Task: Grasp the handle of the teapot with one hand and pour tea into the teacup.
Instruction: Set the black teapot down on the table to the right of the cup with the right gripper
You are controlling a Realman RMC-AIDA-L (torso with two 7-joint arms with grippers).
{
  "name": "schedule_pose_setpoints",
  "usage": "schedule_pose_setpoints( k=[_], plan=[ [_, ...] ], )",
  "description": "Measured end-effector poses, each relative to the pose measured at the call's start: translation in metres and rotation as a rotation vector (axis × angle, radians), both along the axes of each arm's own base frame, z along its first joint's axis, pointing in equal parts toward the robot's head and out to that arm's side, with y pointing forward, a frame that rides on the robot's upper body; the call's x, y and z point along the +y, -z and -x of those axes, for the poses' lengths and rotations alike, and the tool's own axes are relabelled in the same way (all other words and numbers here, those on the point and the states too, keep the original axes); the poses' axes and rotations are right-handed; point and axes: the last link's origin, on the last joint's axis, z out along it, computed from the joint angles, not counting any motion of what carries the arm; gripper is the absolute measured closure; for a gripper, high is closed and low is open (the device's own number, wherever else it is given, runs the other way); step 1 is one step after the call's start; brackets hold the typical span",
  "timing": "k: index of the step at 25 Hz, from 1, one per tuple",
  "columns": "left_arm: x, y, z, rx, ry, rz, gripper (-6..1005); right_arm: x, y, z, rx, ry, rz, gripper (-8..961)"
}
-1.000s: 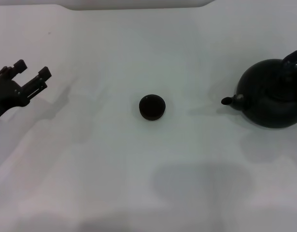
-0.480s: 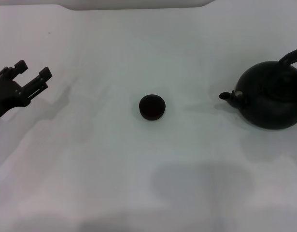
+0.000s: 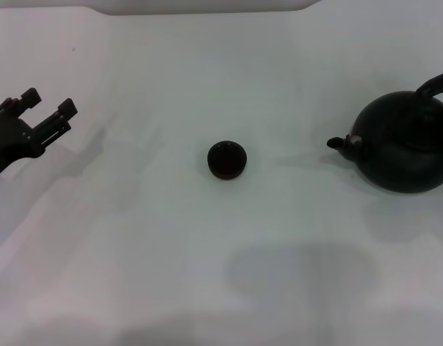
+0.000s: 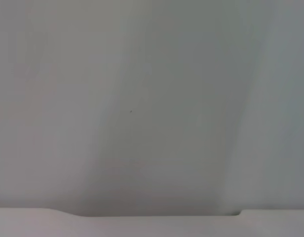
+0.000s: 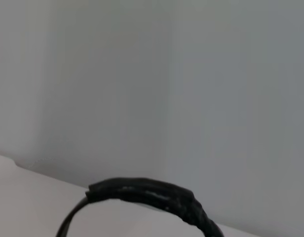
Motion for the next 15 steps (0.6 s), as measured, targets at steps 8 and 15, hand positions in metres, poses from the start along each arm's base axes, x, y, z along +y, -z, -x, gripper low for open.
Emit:
schedule_pose_setpoints(
  k=[8, 15],
  plan=[
    [0.0003, -0.0008, 0.0003, 0.001, 0.0, -0.002, 209, -0.0045, -0.001, -0.0007, 0.027, 0.002, 0.01, 263],
    [0.002, -0.0017, 0.0011, 0.008, -0.005, -0.003, 210, -0.0099, -0.005, -0.0056, 0.033, 0.023, -0.008, 75]
  ],
)
